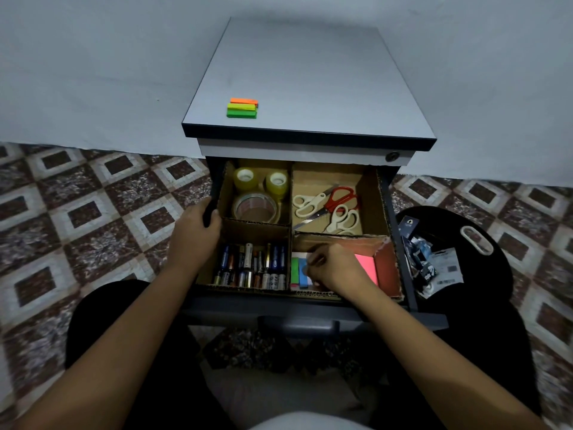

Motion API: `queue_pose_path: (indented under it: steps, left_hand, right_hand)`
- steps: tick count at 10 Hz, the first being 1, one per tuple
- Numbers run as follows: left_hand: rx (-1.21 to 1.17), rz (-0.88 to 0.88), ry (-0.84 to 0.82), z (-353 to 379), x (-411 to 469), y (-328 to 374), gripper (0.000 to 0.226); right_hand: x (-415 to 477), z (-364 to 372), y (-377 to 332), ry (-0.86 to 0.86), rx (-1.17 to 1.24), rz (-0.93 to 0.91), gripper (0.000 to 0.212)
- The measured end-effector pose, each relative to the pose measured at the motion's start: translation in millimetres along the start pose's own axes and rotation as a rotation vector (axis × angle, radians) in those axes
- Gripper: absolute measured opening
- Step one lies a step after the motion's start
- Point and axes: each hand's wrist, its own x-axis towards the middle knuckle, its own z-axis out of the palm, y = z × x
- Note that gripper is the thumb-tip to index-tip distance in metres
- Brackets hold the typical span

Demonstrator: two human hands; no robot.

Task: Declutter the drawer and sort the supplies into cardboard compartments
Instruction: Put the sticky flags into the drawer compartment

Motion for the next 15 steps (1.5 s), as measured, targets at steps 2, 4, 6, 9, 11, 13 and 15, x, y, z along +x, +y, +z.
queue_pose_path:
  steps: [2,4,6,9,11,13,15]
  left_hand:
    - [0.011,-0.013,0.000,0,0,1,0.043]
    - [0.012,-0.009,-0.002,0,1,0,0.043]
    - [0.014,-0.003,-0.005,1,1,-1,0.043]
    - [0.007,0.006,-0.002,0,1,-1,0.043]
    - [0.010,0.003,0.003,0,0,1,0.043]
    - [0.010,-0.001,0.000,0,0,0,0.044]
    - [0.003,-0.007,-0.004,0,1,1,0.043]
  right_hand:
    - [-3,-15,3,-0.119,-0.320,-0.279,0.054]
    - [-4,-21,1,-0.175,-0.473,-0.377,0.048]
    - [-3,-16,1,-0.115,-0.485,-0.376,0.047]
    - [0,-13,5,-0.091,-0.463,-0.389,0.050]
    - [1,-12,5,-0.096,-0.449,-0.381,0.048]
    - [-1,-13,4,-0.106,-0.441,-0.367,0.050]
    - [0,-13,5,-0.108,-0.446,-0.381,0.051]
